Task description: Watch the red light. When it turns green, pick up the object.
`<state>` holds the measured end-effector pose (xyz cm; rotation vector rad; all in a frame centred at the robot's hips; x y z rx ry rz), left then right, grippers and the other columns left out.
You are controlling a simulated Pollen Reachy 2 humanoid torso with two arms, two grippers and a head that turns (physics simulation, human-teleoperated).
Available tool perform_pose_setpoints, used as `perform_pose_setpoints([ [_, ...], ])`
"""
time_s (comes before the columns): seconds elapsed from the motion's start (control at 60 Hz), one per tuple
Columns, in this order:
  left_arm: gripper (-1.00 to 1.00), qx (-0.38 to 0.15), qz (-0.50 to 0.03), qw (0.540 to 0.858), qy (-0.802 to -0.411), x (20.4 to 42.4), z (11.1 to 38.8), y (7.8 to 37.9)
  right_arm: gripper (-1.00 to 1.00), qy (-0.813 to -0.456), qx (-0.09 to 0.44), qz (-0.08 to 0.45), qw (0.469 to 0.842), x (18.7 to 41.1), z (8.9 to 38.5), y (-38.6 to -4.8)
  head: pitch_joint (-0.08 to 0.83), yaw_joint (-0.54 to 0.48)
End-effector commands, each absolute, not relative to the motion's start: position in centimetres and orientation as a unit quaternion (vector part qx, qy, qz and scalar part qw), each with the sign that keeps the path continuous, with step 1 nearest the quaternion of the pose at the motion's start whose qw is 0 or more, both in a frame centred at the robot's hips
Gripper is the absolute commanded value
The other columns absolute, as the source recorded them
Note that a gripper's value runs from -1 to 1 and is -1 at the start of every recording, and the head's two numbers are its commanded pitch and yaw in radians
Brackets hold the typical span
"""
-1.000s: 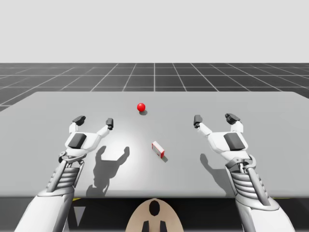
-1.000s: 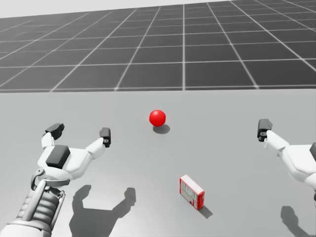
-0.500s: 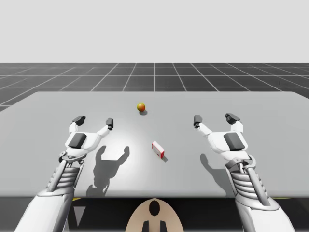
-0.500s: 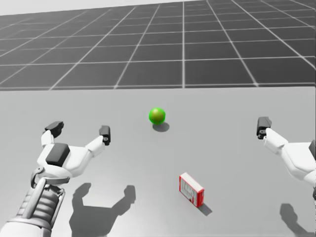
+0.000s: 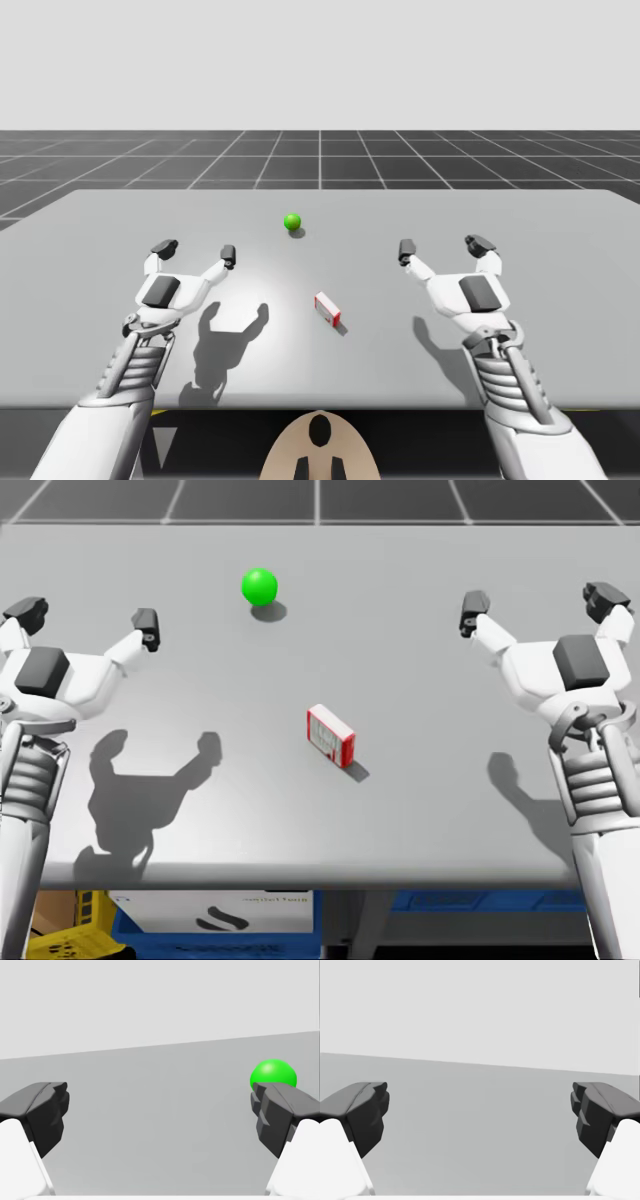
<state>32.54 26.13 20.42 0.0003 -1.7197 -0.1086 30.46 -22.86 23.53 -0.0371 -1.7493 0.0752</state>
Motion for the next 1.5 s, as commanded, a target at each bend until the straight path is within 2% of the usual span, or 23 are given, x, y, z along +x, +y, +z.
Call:
perform_pose_setpoints([
  [0.017, -1.0, 0.001, -0.05, 0.651, -0.758, 32.5, 20.5, 26.1, -1.0, -0.764, -0.018, 0.035, 0.643, 30.5, 23.2, -22.4, 0.734, -0.02],
  [0.117, -1.0, 0.0, -0.049, 0.65, -0.758, 32.4, 20.5, 26.1, -1.0, -0.765, -0.021, 0.031, 0.643, 30.4, 23.1, -21.9, 0.738, -0.02],
  [0.183, -1.0, 0.001, -0.049, 0.65, -0.758, 32.4, 20.6, 26.1, -1.0, -0.756, -0.004, 0.039, 0.653, 30.2, 23.1, -21.2, 0.733, -0.02],
  [0.25, -1.0, 0.002, -0.049, 0.65, -0.758, 32.4, 20.6, 26.0, -1.0, -0.754, 0.009, 0.073, 0.653, 29.6, 23.0, -20.2, 0.73, -0.02],
  [0.333, -1.0, 0.002, -0.048, 0.65, -0.759, 32.4, 20.6, 26.0, -1.0, -0.734, 0.056, 0.114, 0.667, 28.4, 23.1, -18.9, 0.732, -0.02],
  [0.417, -1.0, 0.003, -0.049, 0.651, -0.758, 32.4, 20.6, 26.0, -1.0, -0.729, 0.097, 0.143, 0.662, 27.2, 23.2, -17.5, 0.734, -0.02],
  [0.433, -1.0, 0.003, -0.05, 0.651, -0.757, 32.4, 20.5, 26.0, -1.0, -0.718, 0.12, 0.16, 0.666, 26.6, 23.3, -16.9, 0.734, -0.02],
  [0.483, -1.0, 0.003, -0.051, 0.652, -0.757, 32.4, 20.5, 25.9, -1.0, -0.708, 0.147, 0.168, 0.671, 25.9, 23.4, -16.2, 0.734, -0.02],
  [0.5, -1.0, 0.003, -0.051, 0.652, -0.757, 32.4, 20.5, 25.9, -1.0, -0.699, 0.173, 0.183, 0.67, 25.3, 23.4, -15.5, 0.734, -0.02],
  [0.567, -1.0, 0.003, -0.052, 0.652, -0.757, 32.4, 20.4, 25.9, -1.0, -0.676, 0.215, 0.204, 0.675, 24.1, 23.0, -14.1, 0.732, -0.02],
  [0.717, -1.0, 0.003, -0.053, 0.652, -0.756, 32.4, 20.4, 25.8, -1.0, -0.644, 0.254, 0.237, 0.682, 23.0, 21.6, -12.1, 0.734, -0.01],
  [0.867, -1.0, 0.003, -0.055, 0.652, -0.756, 32.4, 20.3, 25.7, -1.0, -0.61, 0.276, 0.26, 0.695, 23.7, 19.4, -10.6, 0.737, -0.01],
  [1.017, -1.0, 0.003, -0.055, 0.652, -0.756, 32.3, 20.3, 25.7, -1.0, -0.593, 0.265, 0.278, 0.708, 25.0, 17.5, -9.6, 0.737, 0.0],
  [1.35, -1.0, 0.003, -0.056, 0.652, -0.756, 32.3, 20.3, 25.6, -1.0, -0.525, 0.287, 0.239, 0.764, 29.9, 14.2, -8.7, 0.74, 0.01],
  [1.5, -1.0, 0.003, -0.056, 0.653, -0.755, 32.3, 20.2, 25.6, -1.0, -0.502, 0.307, 0.226, 0.776, 30.8, 14.0, -8.3, 0.74, 0.01],
])
